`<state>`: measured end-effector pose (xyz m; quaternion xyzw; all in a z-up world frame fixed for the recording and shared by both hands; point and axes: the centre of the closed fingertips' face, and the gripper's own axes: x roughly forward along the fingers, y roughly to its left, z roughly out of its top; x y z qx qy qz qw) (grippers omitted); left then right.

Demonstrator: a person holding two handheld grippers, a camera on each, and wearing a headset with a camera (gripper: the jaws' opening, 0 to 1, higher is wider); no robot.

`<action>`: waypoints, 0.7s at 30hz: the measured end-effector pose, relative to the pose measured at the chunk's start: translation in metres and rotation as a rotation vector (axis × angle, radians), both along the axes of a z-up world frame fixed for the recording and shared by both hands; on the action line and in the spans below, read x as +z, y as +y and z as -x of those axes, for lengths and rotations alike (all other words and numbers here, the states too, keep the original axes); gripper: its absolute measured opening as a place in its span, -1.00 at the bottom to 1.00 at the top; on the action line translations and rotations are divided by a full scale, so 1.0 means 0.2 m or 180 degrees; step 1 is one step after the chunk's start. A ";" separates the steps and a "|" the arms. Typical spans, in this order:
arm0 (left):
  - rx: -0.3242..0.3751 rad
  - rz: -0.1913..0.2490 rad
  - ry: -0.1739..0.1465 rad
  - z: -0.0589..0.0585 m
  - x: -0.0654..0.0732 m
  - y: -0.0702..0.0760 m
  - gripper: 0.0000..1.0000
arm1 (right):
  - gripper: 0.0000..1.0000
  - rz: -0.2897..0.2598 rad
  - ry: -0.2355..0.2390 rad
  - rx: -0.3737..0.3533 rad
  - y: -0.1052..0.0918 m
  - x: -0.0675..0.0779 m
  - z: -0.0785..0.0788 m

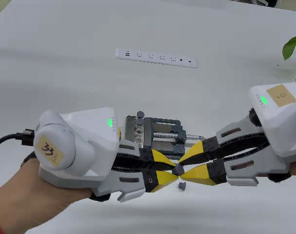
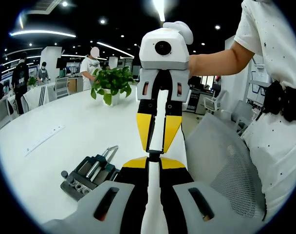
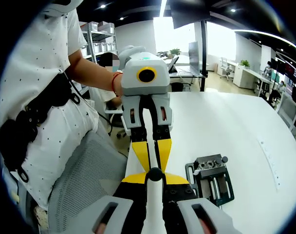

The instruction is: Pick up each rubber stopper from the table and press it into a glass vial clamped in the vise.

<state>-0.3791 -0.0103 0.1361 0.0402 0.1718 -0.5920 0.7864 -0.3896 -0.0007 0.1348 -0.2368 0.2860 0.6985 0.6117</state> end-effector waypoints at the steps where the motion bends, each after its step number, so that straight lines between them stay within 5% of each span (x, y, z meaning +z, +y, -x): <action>1: -0.0004 0.0004 0.0004 0.00 0.00 0.00 -0.92 | -0.89 -0.0002 0.0009 -0.0003 0.00 0.00 0.00; 21: -0.0019 -0.0018 0.0023 0.00 -0.01 0.01 -0.93 | -0.86 0.0009 -0.0022 0.0036 0.01 -0.01 0.01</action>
